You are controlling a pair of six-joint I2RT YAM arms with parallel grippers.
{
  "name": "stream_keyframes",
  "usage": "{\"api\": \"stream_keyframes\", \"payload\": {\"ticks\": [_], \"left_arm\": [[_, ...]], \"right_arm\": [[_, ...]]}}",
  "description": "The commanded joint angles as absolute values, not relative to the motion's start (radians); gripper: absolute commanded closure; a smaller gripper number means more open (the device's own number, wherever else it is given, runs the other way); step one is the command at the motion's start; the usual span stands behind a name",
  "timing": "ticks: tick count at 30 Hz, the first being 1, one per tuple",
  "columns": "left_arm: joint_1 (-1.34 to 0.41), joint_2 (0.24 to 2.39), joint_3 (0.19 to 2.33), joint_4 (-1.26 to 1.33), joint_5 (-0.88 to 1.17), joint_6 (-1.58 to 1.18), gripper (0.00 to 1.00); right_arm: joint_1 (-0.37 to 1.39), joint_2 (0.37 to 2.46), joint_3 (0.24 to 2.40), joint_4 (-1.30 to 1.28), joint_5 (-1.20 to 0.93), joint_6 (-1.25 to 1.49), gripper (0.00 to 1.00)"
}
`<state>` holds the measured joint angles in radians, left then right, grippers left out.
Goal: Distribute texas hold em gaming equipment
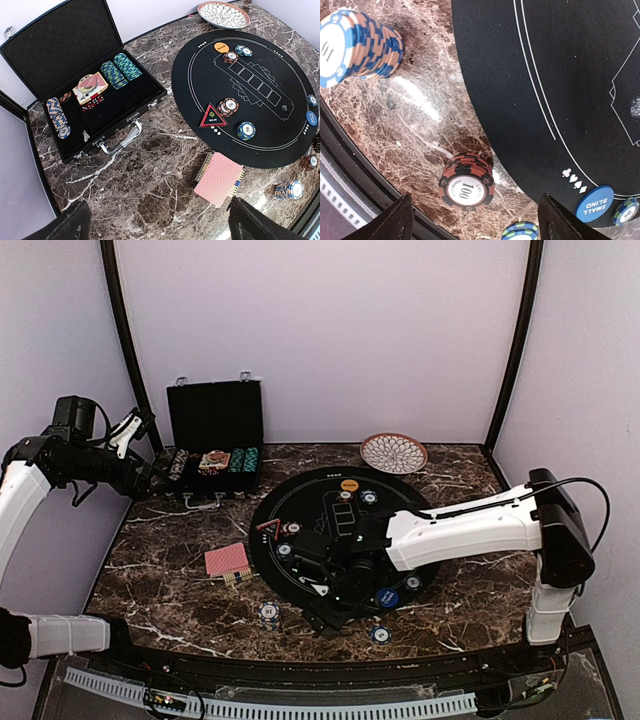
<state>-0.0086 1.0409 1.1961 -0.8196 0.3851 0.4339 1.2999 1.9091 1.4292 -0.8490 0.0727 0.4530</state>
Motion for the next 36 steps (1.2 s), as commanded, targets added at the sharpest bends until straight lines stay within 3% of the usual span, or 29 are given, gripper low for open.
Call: {"api": "stream_keyframes", "payload": {"ticks": [1,15,36], "left_arm": [[-0.003,1.016,1.23,-0.856,0.405,0.434,0.01],[-0.003,1.014,1.233,-0.854,0.407,0.437,0.01],[-0.003,1.012,1.225,-0.851,0.4,0.437,0.01]], "right_arm": [[1.302,1.912,1.415,-0.795,0.052,0.469,0.14],[1.302,1.988,1.414,-0.768,0.047,0.434,0.21],[1.302,2.003,1.405,-0.756,0.046,0.443,0.49]]}}
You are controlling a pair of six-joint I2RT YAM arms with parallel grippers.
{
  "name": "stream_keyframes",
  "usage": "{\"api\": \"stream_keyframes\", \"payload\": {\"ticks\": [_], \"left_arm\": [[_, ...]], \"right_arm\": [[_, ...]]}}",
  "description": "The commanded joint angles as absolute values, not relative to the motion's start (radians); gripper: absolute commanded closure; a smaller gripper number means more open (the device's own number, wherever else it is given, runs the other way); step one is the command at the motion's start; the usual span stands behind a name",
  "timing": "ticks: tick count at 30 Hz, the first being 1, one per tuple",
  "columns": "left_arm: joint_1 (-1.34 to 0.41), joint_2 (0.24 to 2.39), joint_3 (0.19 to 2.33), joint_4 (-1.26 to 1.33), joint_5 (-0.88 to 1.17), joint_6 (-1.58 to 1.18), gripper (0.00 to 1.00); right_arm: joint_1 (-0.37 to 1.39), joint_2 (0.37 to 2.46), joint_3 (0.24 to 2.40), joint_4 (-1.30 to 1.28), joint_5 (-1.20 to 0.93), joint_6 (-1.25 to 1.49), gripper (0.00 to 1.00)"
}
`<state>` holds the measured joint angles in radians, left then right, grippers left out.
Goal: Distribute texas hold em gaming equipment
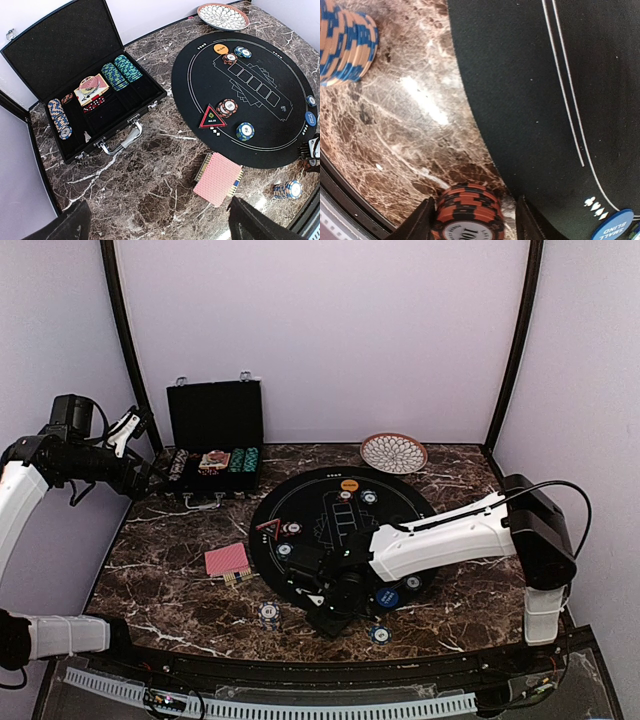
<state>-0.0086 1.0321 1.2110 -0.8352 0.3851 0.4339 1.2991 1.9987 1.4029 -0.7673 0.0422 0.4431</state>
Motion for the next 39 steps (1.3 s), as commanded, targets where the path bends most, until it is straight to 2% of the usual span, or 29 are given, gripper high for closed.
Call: {"api": "stream_keyframes", "payload": {"ticks": [1,11,20,32,39], "left_arm": [[-0.003,1.01,1.224,-0.851,0.399,0.437,0.01],[-0.003,1.009,1.223,-0.854,0.409,0.442,0.01],[-0.003,1.011,1.217,-0.854,0.406,0.44,0.01],[-0.003,1.01,1.21,-0.848,0.404,0.443,0.01],[-0.003,1.007,1.212,-0.85,0.401,0.444,0.01]], "right_arm": [[1.302,2.004,1.406,-0.755,0.044,0.444,0.52],[1.304,1.983,1.42,-0.771,0.035,0.448,0.65],[1.304,1.943,1.465,-0.825,0.045,0.457,0.7],[1.284,1.886,1.491,-0.881,0.09,0.471,0.73],[1.174,1.852,1.371,-0.822,0.098,0.487,0.78]]}}
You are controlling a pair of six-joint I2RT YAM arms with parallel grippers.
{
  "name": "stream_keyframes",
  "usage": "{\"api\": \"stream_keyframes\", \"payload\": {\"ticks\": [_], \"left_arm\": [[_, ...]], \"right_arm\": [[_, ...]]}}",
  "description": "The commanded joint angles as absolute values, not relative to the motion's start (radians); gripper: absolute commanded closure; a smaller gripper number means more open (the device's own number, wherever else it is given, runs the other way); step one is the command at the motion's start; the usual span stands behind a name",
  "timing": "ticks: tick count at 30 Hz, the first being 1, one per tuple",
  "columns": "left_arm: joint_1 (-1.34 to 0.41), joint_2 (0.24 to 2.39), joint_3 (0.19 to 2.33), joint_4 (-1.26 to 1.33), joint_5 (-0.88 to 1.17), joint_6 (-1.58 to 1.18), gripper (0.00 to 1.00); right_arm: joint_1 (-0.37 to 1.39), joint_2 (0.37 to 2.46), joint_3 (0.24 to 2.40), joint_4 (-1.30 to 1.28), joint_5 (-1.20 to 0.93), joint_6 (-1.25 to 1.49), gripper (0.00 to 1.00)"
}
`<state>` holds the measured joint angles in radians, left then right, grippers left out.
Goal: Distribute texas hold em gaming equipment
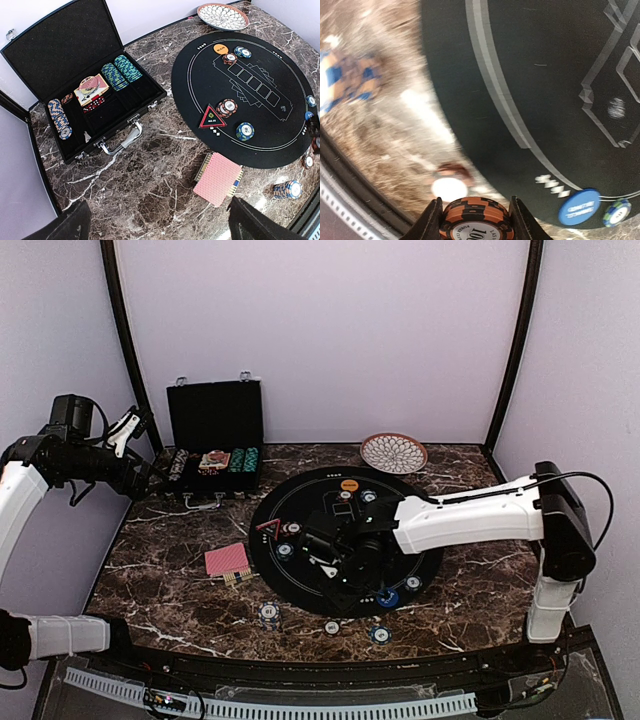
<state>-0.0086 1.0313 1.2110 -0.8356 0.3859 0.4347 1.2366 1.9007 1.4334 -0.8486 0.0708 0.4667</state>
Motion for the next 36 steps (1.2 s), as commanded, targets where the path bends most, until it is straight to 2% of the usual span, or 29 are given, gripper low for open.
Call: {"api": "stream_keyframes", "payload": {"ticks": [1,17,36], "left_arm": [[-0.003,1.006,1.212,-0.85,0.401,0.444,0.01],[-0.003,1.009,1.214,-0.854,0.404,0.442,0.01],[-0.003,1.021,1.21,-0.847,0.416,0.439,0.01]], "right_arm": [[1.163,1.851,1.357,-0.811,0.103,0.487,0.78],[1.1,1.921,1.279,-0.708,0.083,0.467,0.78],[1.095,1.875,1.203,-0.72,0.085,0.471,0.76]]}}
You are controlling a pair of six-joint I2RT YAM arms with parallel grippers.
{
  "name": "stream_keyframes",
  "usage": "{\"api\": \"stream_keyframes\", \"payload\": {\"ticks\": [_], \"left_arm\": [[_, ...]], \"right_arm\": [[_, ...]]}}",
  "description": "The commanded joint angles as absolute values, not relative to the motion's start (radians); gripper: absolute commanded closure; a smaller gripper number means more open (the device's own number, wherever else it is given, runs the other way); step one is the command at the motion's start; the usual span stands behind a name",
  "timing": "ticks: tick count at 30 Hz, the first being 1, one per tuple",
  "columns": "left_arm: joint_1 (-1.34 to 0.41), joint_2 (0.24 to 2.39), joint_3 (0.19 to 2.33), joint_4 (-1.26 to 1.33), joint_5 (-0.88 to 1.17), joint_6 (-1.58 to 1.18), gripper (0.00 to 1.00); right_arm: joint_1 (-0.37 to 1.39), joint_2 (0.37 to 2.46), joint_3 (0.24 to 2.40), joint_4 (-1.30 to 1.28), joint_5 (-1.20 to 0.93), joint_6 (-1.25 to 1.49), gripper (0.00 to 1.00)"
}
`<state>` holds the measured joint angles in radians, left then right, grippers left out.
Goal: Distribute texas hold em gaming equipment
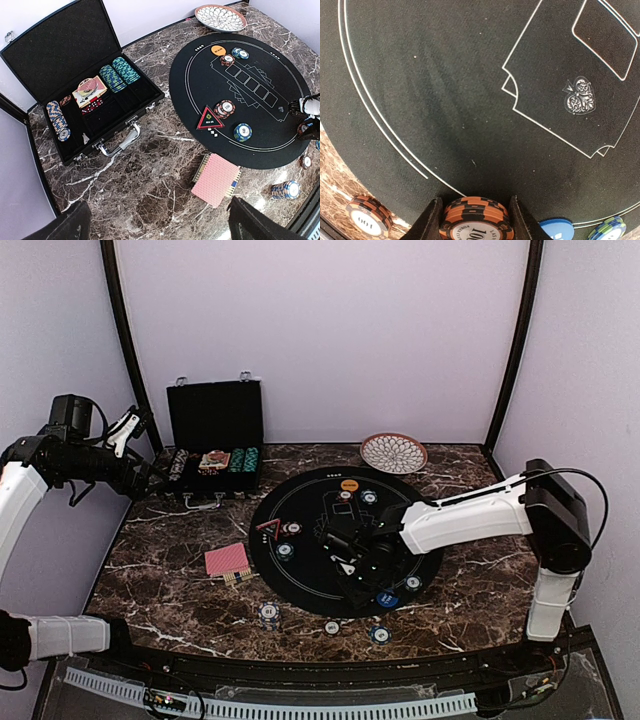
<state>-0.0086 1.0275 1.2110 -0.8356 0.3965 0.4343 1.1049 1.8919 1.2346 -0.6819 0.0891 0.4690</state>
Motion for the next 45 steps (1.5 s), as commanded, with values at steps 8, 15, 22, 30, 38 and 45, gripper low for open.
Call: {"api": "stream_keyframes", "payload": {"ticks": [8,15,22,30,38,45], "left_arm": [[-0.003,1.026,1.216,-0.851,0.43,0.434,0.01],[-0.003,1.023,1.218,-0.853,0.431,0.436,0.01],[-0.003,1.021,1.219,-0.854,0.43,0.438,0.01],[-0.003,1.017,1.22,-0.851,0.427,0.434,0.01],[-0.003,1.014,1.221,-0.852,0.411,0.433,0.01],[-0.003,1.013,1.223,-0.86,0.409,0.437,0.01]], "right_arm": [[1.093,1.852,1.194,-0.738,0.088,0.468,0.76],[1.094,1.841,1.195,-0.749,0.088,0.467,0.75],[1.094,1.865,1.207,-0.743,0.074,0.466,0.6],[1.094,1.861,1.252,-0.779,0.085,0.447,0.37],[1.103,1.834,1.401,-0.839,0.104,0.44,0.37],[1.209,1.903,1.63,-0.883,0.054,0.41,0.31]]}}
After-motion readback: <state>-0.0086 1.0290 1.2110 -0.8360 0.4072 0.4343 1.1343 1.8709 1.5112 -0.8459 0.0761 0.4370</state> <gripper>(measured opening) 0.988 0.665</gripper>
